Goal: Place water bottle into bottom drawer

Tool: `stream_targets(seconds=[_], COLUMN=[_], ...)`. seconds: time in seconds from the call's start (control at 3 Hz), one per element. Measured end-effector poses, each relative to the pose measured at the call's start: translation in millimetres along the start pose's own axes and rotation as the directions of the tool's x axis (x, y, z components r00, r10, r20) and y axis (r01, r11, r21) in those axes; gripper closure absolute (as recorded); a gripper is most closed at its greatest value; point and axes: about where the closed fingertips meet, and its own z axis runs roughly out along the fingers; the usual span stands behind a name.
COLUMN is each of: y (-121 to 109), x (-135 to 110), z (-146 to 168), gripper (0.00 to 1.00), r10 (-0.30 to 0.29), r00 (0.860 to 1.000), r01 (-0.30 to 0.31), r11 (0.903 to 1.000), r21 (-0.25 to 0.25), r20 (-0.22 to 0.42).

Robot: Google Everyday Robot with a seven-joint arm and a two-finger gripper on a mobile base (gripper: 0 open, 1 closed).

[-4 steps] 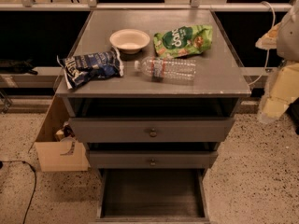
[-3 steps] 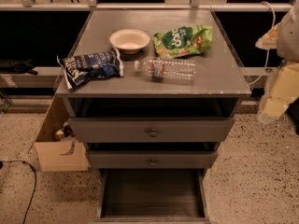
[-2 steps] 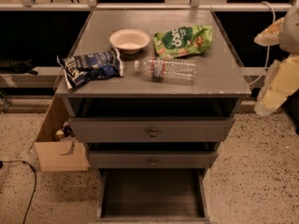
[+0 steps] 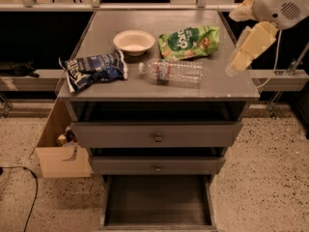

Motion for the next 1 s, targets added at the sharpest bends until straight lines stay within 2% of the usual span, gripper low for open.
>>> stream_targets(seconds=[0.33,0.67,1.0], y=[-21,-35,-47], x=[-34,-55,-57], z=[32,68,101], gripper=[0.0,0.0,0.0], r10=[-0.059,-0.109,-0.131], r00=[0.998,0.992,0.983], r01=[0.059,0.109,0.13], r11=[0.9982,0.994,0.9913], r21=[-0.008,-0.014,-0.022], r20=[-0.005,-0.058,-0.129])
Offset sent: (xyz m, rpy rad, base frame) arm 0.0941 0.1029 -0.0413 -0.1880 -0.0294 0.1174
